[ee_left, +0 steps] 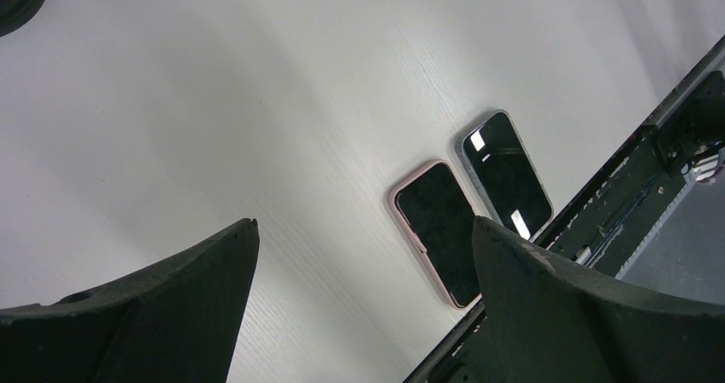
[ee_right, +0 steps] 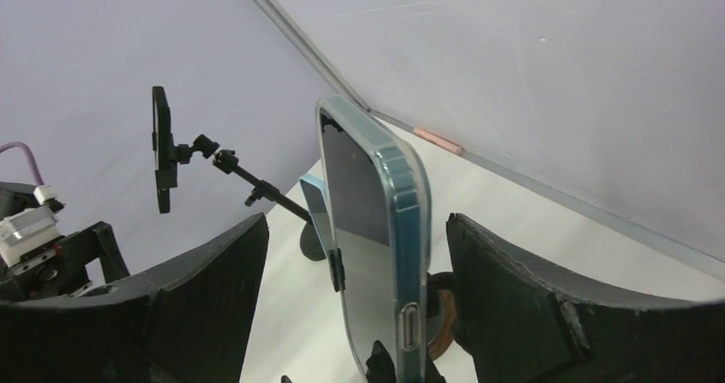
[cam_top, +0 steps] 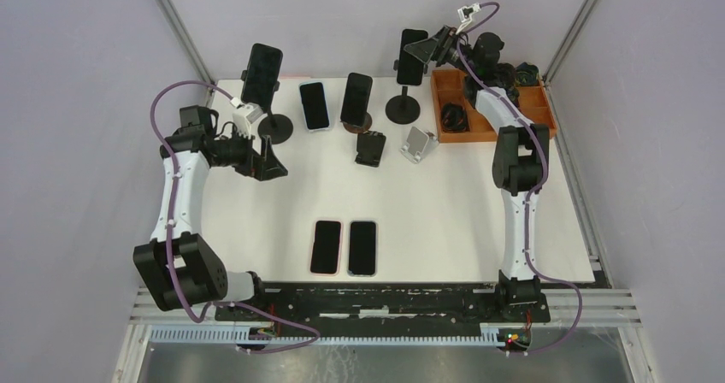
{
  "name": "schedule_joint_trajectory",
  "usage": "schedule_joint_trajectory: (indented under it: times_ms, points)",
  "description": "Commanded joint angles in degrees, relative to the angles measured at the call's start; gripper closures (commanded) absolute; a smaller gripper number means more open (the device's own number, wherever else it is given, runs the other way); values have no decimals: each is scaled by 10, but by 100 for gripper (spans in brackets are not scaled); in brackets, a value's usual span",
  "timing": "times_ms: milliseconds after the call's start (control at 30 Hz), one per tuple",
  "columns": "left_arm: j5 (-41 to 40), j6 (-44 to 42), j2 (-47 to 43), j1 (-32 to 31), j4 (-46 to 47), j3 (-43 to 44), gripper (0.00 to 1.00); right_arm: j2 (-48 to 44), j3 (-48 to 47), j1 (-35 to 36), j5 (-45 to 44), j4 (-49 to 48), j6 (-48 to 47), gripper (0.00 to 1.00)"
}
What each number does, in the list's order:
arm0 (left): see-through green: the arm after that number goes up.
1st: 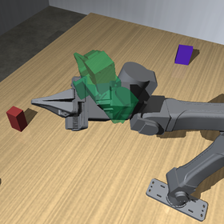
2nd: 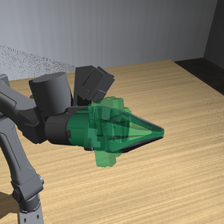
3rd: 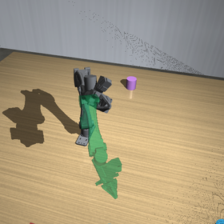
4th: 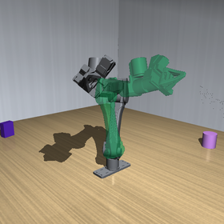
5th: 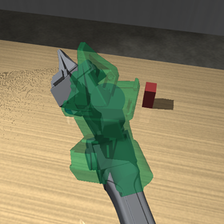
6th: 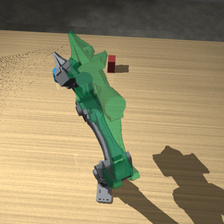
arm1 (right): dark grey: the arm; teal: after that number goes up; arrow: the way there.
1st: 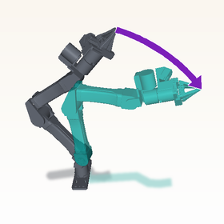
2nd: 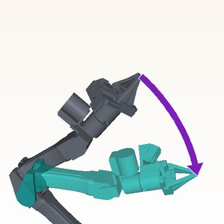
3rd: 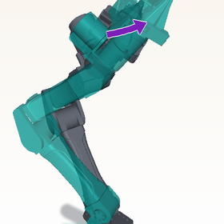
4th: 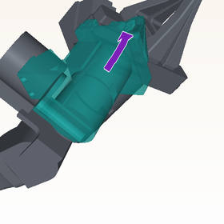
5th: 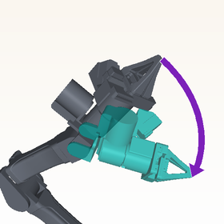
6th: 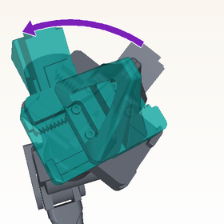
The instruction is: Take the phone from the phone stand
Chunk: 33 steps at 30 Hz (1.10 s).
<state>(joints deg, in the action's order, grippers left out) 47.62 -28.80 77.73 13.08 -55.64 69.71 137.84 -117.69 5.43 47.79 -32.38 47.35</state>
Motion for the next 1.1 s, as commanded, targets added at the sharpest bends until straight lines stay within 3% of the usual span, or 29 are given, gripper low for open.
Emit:
schedule_joint_trajectory:
  times_ms: [0, 100, 367, 667, 933, 1067]
  points:
    - [-2, -9, -3, -5, 0, 23, 0, 9, -23, 2, 17, -41, 24, 19]
    - [-5, -3, -5, -7, 0, 29, 0, 11, -24, 4, 12, -49, 28, 31]
    - [-18, -1, -16, -13, -1, 30, 0, -13, -26, 11, -7, -111, 50, 75]
    - [-19, 1, -32, -15, 0, 27, 0, -75, -34, 21, -41, -120, 27, 91]
    - [-11, -13, -44, -16, -24, 32, 0, -140, -44, 27, -48, -121, 16, 99]
    - [-1, -14, -57, -16, -34, 42, 0, -217, 4, 33, -49, -87, -27, 100]
